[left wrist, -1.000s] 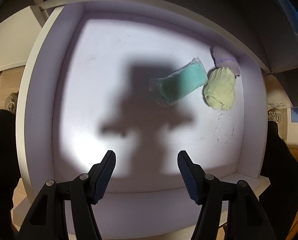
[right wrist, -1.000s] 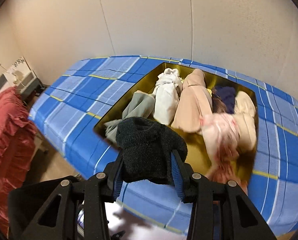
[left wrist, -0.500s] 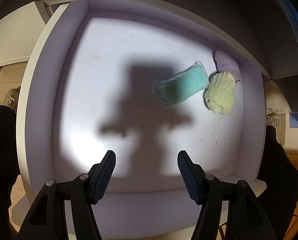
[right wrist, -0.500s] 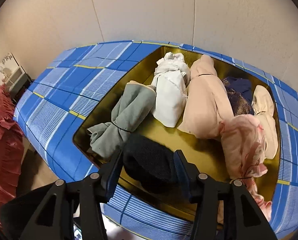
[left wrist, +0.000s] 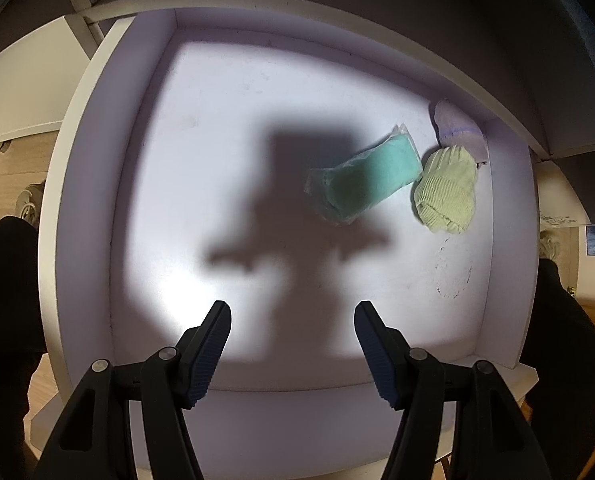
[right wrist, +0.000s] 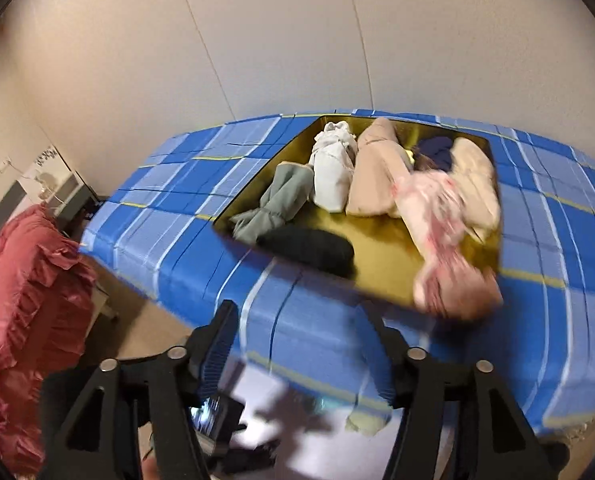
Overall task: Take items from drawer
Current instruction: 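Carry the black hat to the gold tray and release it with the right gripper, then return the right gripper to the drawer while the left gripper grasps the mint packet, then lift the mint packet out of the drawer with the left gripper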
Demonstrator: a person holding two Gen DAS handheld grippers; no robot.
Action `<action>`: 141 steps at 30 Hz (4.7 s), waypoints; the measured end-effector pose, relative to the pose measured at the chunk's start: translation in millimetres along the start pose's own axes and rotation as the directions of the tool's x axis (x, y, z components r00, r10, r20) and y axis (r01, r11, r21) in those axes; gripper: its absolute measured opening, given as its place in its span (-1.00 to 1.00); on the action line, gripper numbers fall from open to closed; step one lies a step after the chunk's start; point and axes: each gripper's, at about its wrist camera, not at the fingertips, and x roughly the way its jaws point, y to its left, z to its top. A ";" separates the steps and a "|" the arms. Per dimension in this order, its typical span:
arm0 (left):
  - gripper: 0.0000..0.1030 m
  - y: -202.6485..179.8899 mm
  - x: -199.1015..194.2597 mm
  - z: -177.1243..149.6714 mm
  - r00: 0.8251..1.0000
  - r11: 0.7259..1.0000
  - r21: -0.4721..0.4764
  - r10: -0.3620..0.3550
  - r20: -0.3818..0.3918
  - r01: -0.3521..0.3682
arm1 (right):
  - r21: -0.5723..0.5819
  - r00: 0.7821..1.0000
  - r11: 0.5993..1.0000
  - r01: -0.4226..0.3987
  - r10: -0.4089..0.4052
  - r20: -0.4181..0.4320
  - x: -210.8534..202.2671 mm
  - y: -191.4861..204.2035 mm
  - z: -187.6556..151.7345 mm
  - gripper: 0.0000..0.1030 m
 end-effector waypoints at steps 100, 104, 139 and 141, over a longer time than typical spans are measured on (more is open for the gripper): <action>-0.38 -126.0 12.3 27.9 0.977 0.905 0.391 0.102 0.186 -0.169 | 0.340 0.779 0.906 0.251 0.020 -0.627 150.2 -143.3 -224.3 0.38; -0.38 -134.3 -18.0 17.4 0.977 0.899 0.418 0.046 0.210 -0.132 | 0.337 0.782 0.910 0.240 0.024 -0.623 148.0 -141.6 -222.4 0.38; -0.27 -162.5 -23.2 41.1 0.993 0.909 0.410 -0.107 0.044 0.080 | 0.393 0.813 0.877 0.278 0.004 -0.583 133.0 -162.2 -215.0 0.38; -0.27 -163.9 9.4 34.6 0.995 0.911 0.399 -0.099 -0.032 0.103 | 0.406 0.830 0.868 0.287 -0.012 -0.558 126.8 -169.0 -209.0 0.38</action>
